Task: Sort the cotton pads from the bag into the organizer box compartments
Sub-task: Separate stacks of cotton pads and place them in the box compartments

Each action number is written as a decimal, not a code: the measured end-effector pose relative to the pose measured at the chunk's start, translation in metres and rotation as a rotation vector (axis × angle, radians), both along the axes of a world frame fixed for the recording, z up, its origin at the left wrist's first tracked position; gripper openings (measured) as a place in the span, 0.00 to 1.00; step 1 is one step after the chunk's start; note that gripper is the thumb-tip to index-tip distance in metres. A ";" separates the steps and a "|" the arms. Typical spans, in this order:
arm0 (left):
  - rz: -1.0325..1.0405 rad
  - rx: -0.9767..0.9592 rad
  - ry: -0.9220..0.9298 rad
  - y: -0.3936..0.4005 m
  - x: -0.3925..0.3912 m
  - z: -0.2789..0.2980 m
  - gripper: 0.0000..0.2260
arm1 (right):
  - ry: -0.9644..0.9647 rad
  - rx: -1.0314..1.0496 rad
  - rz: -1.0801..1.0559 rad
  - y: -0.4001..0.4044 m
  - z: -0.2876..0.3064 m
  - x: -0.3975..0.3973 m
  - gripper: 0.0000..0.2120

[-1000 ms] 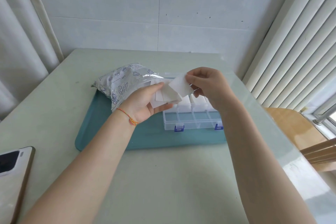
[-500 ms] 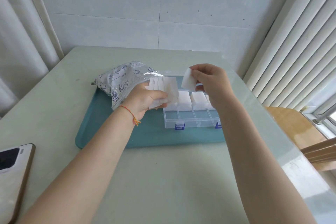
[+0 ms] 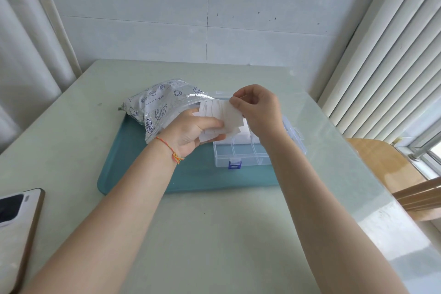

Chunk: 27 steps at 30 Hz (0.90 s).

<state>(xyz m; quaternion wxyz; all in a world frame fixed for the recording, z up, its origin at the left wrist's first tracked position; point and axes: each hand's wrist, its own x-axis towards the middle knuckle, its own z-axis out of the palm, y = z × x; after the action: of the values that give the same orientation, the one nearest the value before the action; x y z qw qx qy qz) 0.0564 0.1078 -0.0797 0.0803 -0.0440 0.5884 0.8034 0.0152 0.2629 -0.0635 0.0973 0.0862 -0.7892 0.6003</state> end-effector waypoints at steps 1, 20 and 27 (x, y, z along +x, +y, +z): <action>-0.003 0.001 0.001 0.001 0.000 0.000 0.14 | 0.009 -0.005 -0.007 -0.001 0.000 0.001 0.07; -0.021 0.077 -0.018 0.005 0.002 0.004 0.07 | 0.062 0.012 -0.033 -0.008 -0.005 0.003 0.05; 0.083 0.008 0.023 0.005 0.000 -0.001 0.08 | -0.008 0.033 -0.016 -0.008 -0.005 0.003 0.09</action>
<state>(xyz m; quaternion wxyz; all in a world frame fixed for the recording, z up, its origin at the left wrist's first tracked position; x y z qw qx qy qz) 0.0568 0.1126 -0.0806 0.0404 -0.0586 0.5838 0.8088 0.0182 0.2545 -0.0685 0.0974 0.0788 -0.8000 0.5868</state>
